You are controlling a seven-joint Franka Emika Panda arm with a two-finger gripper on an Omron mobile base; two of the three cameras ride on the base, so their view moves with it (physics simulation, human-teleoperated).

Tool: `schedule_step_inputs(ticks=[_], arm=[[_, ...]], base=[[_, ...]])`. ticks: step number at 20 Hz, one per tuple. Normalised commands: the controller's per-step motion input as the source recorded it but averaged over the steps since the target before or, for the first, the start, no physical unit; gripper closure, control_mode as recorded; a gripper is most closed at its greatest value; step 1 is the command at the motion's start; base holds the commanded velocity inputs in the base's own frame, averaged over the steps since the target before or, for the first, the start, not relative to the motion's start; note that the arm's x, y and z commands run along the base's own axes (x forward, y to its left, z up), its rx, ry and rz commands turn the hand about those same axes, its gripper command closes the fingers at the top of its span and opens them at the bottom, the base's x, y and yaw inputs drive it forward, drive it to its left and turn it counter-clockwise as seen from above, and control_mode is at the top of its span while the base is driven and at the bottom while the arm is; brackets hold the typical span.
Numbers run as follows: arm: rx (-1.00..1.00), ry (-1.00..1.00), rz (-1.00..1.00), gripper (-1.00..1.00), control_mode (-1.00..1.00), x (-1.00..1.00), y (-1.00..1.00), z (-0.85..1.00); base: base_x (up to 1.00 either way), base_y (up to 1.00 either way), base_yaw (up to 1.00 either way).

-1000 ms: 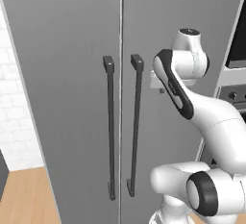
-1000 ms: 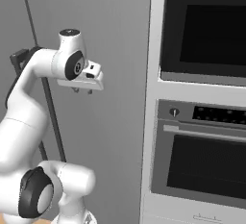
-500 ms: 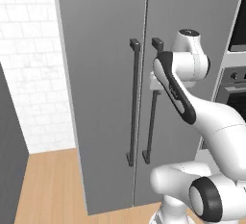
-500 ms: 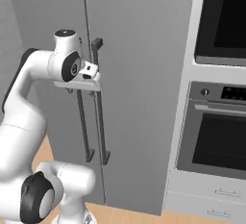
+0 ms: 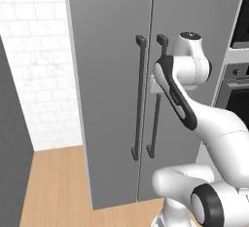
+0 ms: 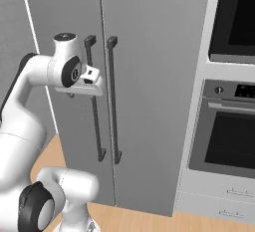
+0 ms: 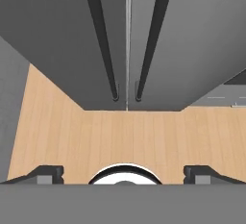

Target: Take the strawberry from the fridge and place it on top of the pancake, located on the dining counter.

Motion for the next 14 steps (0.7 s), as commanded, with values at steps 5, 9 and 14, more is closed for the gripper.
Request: schedule_step_inputs(ticks=[5, 9, 14], arm=[[0.00, 0.00, 0.00, -1.00, 1.00, 0.00, 0.00, 0.00], [0.00, 0.00, 0.00, -1.00, 1.00, 0.00, 0.00, 0.00], [0.00, 0.00, 0.00, -1.00, 1.00, 0.00, 0.00, 0.00]], base=[[-0.10, -0.10, 0.00], [-0.31, -0.15, 0.00], [0.14, -0.09, 0.00]])
